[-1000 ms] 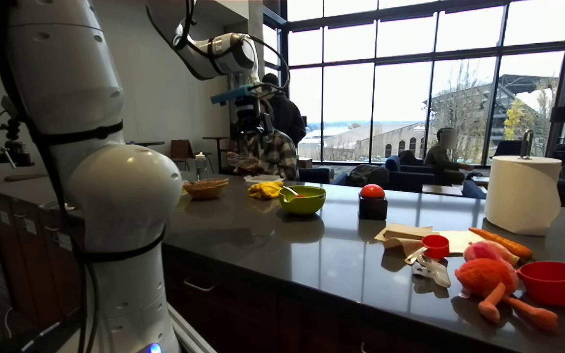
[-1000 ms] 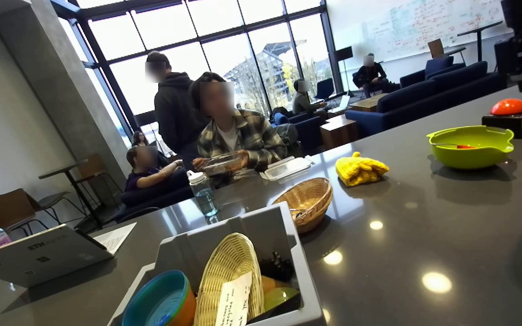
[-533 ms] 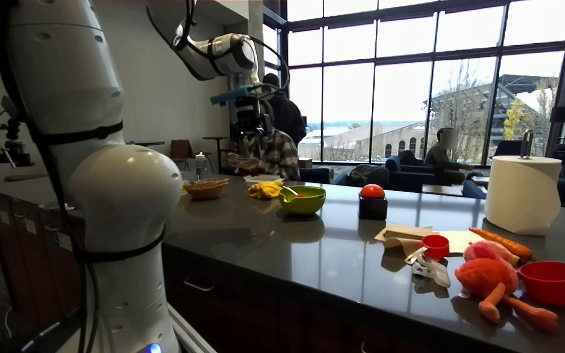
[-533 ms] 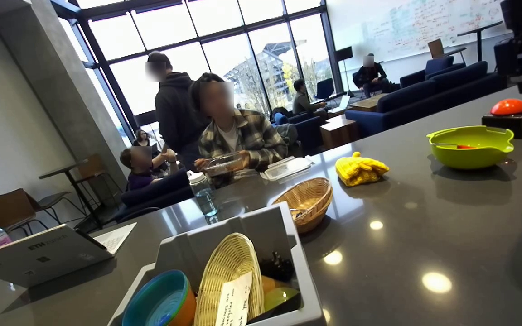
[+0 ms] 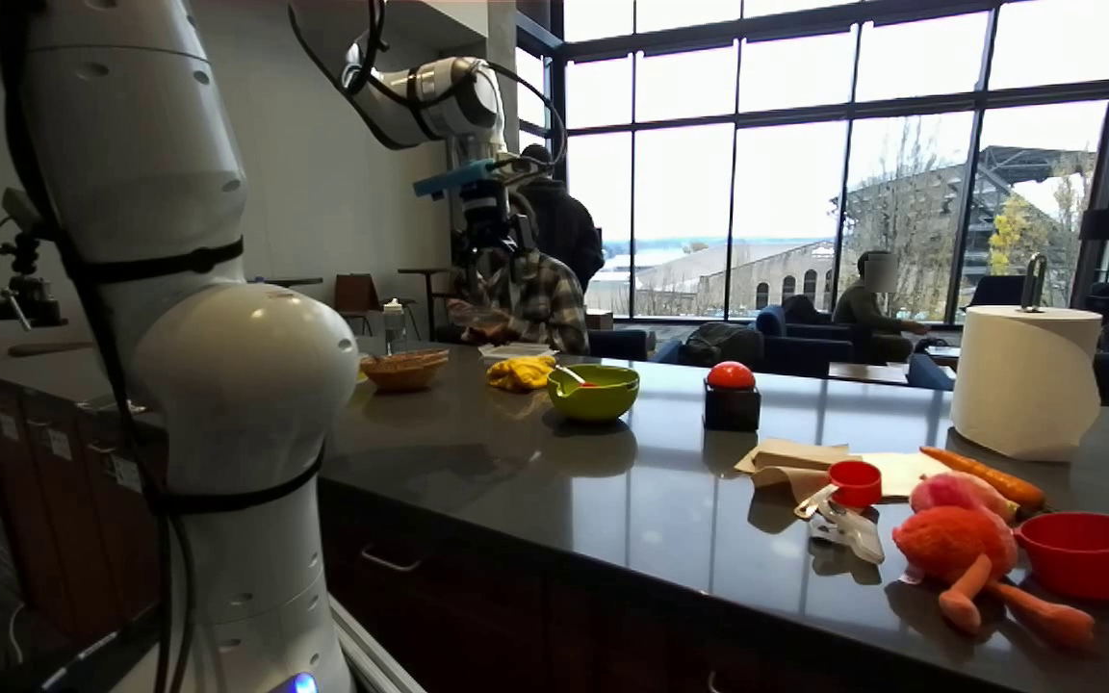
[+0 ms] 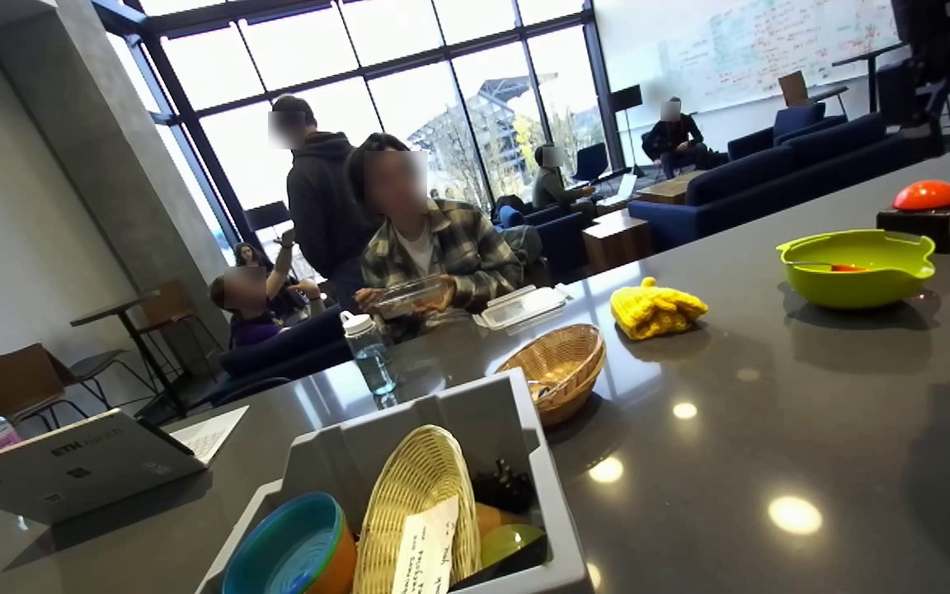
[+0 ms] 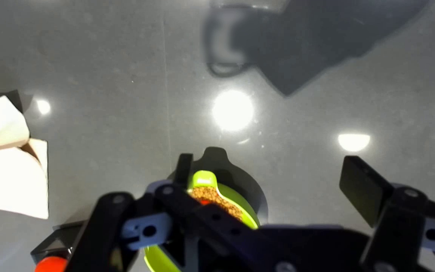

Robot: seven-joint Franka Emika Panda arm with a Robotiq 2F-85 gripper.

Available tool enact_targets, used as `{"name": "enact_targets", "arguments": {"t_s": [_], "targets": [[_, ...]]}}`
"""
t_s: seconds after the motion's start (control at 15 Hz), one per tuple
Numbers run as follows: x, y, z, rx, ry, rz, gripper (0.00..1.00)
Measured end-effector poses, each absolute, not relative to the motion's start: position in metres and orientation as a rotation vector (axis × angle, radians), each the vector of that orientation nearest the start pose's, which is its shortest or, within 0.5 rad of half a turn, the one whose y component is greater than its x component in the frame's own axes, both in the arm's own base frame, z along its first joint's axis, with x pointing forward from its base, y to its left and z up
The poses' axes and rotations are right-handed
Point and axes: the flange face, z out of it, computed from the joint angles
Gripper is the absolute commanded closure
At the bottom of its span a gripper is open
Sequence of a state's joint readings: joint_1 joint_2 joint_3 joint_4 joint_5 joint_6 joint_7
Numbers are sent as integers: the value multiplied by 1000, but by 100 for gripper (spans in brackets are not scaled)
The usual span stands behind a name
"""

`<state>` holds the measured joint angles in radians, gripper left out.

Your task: Put the yellow object in the green bowl

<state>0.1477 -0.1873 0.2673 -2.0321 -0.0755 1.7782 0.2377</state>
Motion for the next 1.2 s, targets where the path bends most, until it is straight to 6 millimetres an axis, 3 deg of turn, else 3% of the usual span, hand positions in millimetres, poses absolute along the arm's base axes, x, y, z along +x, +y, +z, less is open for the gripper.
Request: {"name": "enact_targets", "arguments": {"t_s": [0.27,0.4,0.53,0.8,1.0,1.2], "targets": [[469,245,542,-3217,-469,-34,0],[479,276,538,-3204,-589,-44,0],[492,306,520,-3203,-699,-27,0],[521,351,463,-3197,-864,72,0],[543,367,426,-3188,-911,153,0],[569,370,412,-3192,-874,192,0]]}}
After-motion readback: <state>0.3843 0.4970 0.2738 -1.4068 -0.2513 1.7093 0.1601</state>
